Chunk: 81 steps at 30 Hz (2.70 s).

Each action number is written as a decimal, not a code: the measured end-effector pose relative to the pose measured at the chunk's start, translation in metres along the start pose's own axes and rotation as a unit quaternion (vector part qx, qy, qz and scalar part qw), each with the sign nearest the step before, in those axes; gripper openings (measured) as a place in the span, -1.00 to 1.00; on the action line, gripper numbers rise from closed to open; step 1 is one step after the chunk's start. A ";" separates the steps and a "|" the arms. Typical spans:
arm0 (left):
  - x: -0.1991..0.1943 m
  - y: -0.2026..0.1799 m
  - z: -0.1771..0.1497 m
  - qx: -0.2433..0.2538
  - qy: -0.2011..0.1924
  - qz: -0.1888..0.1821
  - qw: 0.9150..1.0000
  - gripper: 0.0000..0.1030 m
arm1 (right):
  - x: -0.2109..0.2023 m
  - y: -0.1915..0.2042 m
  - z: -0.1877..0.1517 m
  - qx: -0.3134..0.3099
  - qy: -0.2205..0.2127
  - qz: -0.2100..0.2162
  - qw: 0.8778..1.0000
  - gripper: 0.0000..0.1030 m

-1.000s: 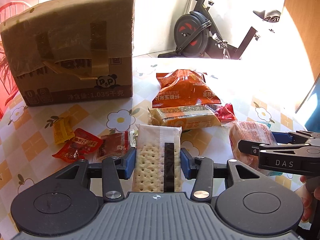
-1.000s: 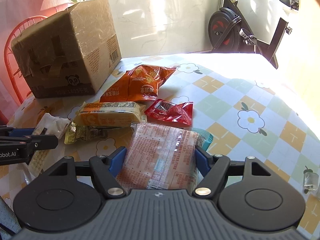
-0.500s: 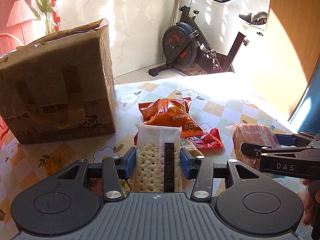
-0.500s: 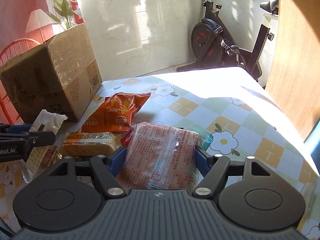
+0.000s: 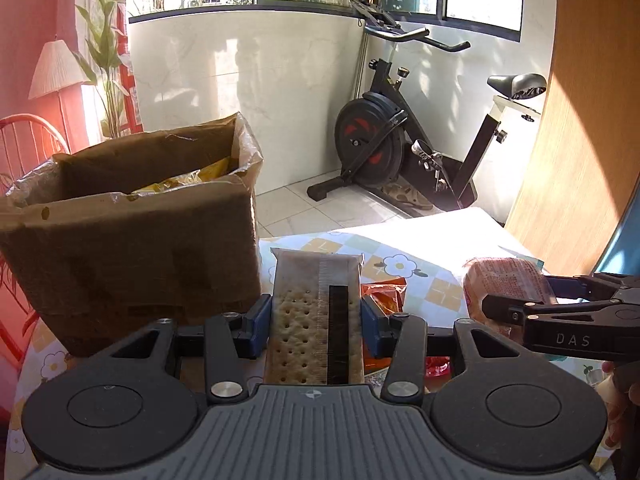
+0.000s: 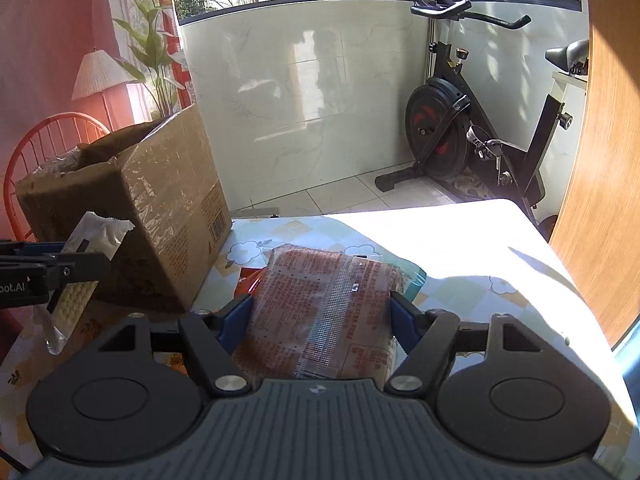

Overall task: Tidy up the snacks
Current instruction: 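Lift the cracker packet toward the box while the right gripper carries the bread packet, then open both grippers over the box, releasing the cracker and bread packets, then move both open grippers back to the remaining snacks on the table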

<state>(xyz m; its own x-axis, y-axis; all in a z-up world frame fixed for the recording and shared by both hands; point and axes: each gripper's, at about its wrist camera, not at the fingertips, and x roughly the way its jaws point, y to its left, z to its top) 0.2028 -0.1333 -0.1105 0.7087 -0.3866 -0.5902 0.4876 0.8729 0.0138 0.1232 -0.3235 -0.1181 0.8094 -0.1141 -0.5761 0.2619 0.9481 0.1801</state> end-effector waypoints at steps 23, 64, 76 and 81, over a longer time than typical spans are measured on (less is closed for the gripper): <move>0.027 0.185 0.128 -0.046 -0.020 0.133 0.990 -0.05 | 0.136 0.203 0.180 -0.140 -0.074 0.154 0.975 0.43; 0.029 -0.009 -0.013 0.011 0.040 0.019 0.999 0.35 | 0.035 0.004 -0.006 -0.046 -0.007 0.051 0.998 0.55; 0.070 -0.030 -0.051 0.020 0.088 0.022 0.996 0.35 | 0.051 -0.027 -0.055 -0.006 0.033 0.024 0.999 0.50; 0.080 -0.040 -0.050 0.034 0.091 0.020 0.995 0.35 | 0.053 -0.033 -0.060 -0.001 0.038 0.023 0.999 0.48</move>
<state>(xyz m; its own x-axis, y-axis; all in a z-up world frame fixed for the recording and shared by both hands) 0.2148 -0.1841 -0.1987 0.6269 -0.2856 -0.7249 0.4981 0.8624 0.0910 0.1262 -0.3435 -0.2022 0.7780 -0.0470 -0.6265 0.2237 0.9526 0.2063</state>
